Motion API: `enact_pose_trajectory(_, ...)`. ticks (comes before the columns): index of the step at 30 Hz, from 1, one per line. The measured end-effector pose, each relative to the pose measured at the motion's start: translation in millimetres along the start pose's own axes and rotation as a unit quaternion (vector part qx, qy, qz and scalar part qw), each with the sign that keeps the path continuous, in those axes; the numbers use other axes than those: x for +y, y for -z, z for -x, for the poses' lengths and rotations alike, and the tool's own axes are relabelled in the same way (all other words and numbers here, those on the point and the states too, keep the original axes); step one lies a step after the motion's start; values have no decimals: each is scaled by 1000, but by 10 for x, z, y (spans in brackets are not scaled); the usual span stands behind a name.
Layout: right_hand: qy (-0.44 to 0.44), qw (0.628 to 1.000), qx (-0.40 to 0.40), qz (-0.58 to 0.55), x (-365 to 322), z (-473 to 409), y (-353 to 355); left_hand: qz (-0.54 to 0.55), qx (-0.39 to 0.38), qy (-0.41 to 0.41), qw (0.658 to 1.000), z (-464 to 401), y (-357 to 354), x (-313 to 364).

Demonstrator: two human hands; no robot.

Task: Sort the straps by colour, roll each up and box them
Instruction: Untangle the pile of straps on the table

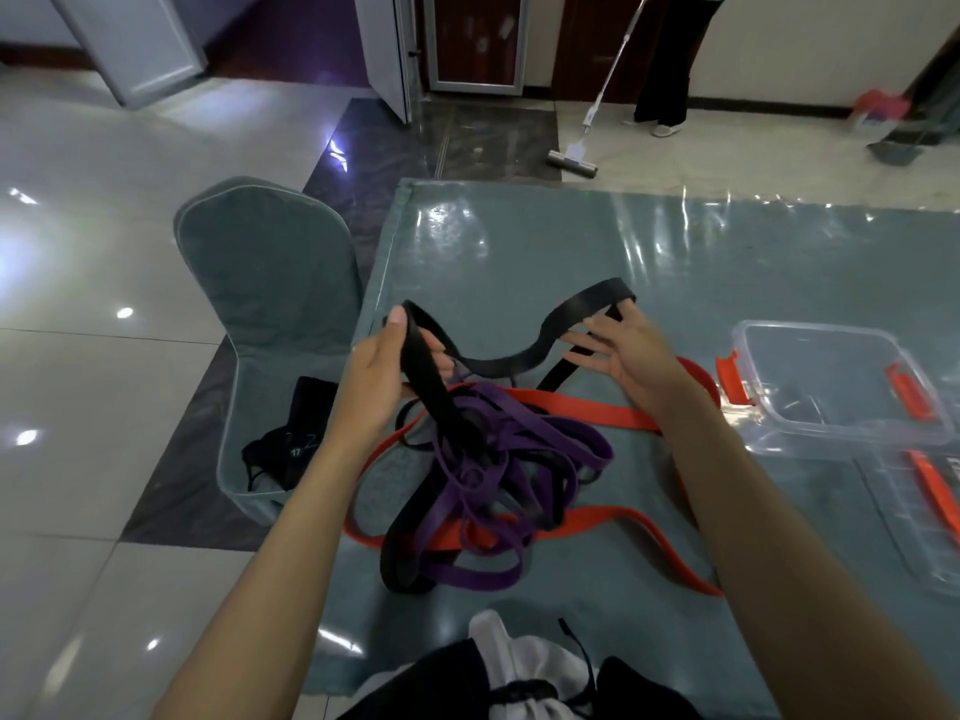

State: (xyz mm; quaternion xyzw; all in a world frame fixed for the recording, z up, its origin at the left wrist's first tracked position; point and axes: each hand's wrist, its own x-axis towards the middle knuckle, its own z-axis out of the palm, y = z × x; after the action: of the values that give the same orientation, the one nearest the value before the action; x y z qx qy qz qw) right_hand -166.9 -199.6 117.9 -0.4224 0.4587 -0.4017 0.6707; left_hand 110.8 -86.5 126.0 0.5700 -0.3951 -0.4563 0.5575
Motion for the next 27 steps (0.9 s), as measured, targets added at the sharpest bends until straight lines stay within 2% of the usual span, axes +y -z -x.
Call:
enact_pose_trajectory(2, 11, 1000, -9, 8, 20, 12, -42, -18, -42, 1, 999, 8, -47, 55)
enact_pose_trajectory(4, 24, 1000, -13, -11, 36, 37, -55, -76, -116, 15, 990, 27, -41, 86)
enact_pose_trajectory(6, 38, 999, -12, -33, 35, 61, -48, -175, -195, 53, 964, 63, 18, 99)
enact_pose_trajectory(8, 42, 996, -20, -74, 18, 88, -46, -236, -228, 104, 939, 101, 108, 52)
enact_pose_trajectory(11, 46, 992, -25, -118, -11, 131, -35, -235, -183, 149, 943, 152, 244, -111)
enact_pose_trajectory(14, 51, 991, -11, -124, -31, 160, -16, -198, -59, 196, 959, 202, 358, -288)
enact_pose_trajectory(17, 57, 992, -15, -109, -38, 192, -14, -258, 10, 202, 945, 228, 458, -382)
enact_pose_trajectory(19, 61, 994, -29, -88, -41, 213, -34, -373, -24, 224, 900, 224, 536, -377)
enact_pose_trajectory(21, 59, 994, -50, -81, -49, 223, -88, -512, -96, 263, 812, 221, 563, -324)
enact_pose_trajectory(22, 54, 994, -58, -79, -56, 220, -130, -554, -119, 262, 781, 211, 545, -297)
enact_pose_trajectory(23, 48, 994, -64, -73, -62, 218, -185, -564, -130, 227, 783, 211, 486, -249)
enact_pose_trajectory(24, 40, 995, -72, -63, -68, 219, -252, -526, -136, 165, 823, 205, 393, -191)
enact_pose_trajectory(26, 29, 994, -96, -38, -66, 218, -411, -345, -145, 41, 927, 179, 131, -83)
enact_pose_trajectory(27, 26, 993, -113, -27, -62, 217, -497, -281, -150, -1, 948, 169, -14, -37)
